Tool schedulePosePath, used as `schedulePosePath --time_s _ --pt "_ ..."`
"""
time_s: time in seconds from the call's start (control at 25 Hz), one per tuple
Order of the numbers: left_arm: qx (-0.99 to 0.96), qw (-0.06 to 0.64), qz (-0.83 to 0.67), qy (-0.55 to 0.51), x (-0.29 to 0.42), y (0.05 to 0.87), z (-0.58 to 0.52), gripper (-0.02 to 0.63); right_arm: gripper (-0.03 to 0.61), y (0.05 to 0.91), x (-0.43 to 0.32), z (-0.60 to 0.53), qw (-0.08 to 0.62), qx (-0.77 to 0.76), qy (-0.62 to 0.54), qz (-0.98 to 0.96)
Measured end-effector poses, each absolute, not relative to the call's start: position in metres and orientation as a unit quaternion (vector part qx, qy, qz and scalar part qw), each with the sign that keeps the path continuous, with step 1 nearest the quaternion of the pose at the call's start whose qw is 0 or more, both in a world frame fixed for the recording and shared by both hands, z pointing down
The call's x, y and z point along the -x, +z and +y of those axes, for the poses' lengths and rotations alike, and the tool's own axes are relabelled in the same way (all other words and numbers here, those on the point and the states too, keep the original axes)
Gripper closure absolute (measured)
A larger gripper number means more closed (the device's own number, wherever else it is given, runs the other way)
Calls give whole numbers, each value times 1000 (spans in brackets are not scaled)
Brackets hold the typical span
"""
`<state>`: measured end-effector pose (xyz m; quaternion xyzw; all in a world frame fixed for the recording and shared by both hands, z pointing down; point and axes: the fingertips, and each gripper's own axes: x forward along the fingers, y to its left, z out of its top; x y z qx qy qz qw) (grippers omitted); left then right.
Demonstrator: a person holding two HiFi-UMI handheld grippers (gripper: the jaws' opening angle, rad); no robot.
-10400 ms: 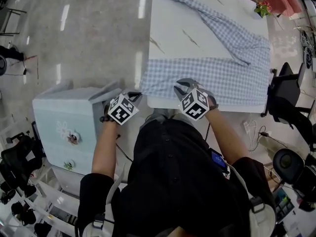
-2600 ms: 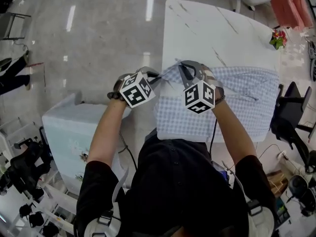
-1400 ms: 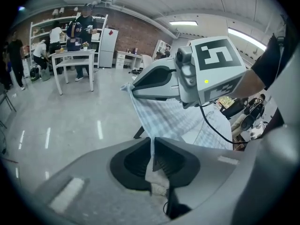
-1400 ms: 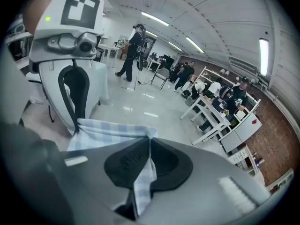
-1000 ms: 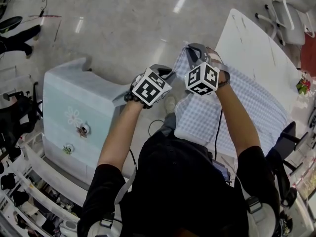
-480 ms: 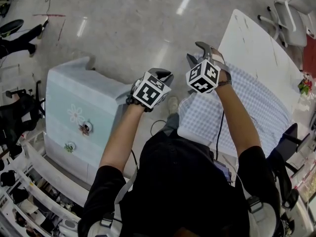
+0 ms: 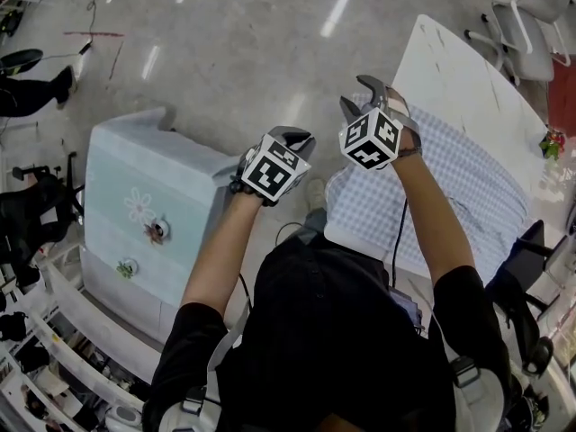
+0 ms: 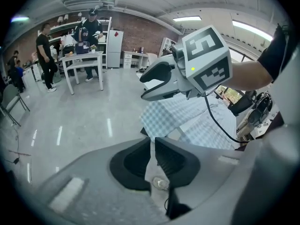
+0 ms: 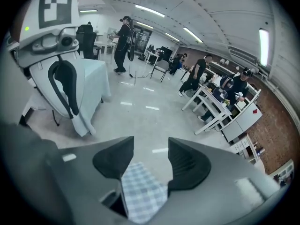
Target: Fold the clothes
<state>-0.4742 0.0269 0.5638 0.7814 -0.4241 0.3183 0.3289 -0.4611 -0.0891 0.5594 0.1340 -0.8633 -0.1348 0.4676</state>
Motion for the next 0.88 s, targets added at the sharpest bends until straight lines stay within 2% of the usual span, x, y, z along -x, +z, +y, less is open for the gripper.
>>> schedulePosePath --time_s 0.16,0.52,0.88 --pt "-792 320 -403 330 455 552 30 566 354 548 424 -77 473 -158 -122 -858" --pt "-838 245 -349 341 377 533 9 565 370 527 319 -60 470 -244 -82 -844" --pt "-875 194 -247 369 253 534 39 563 371 545 181 -5 486 -304 -16 -819"
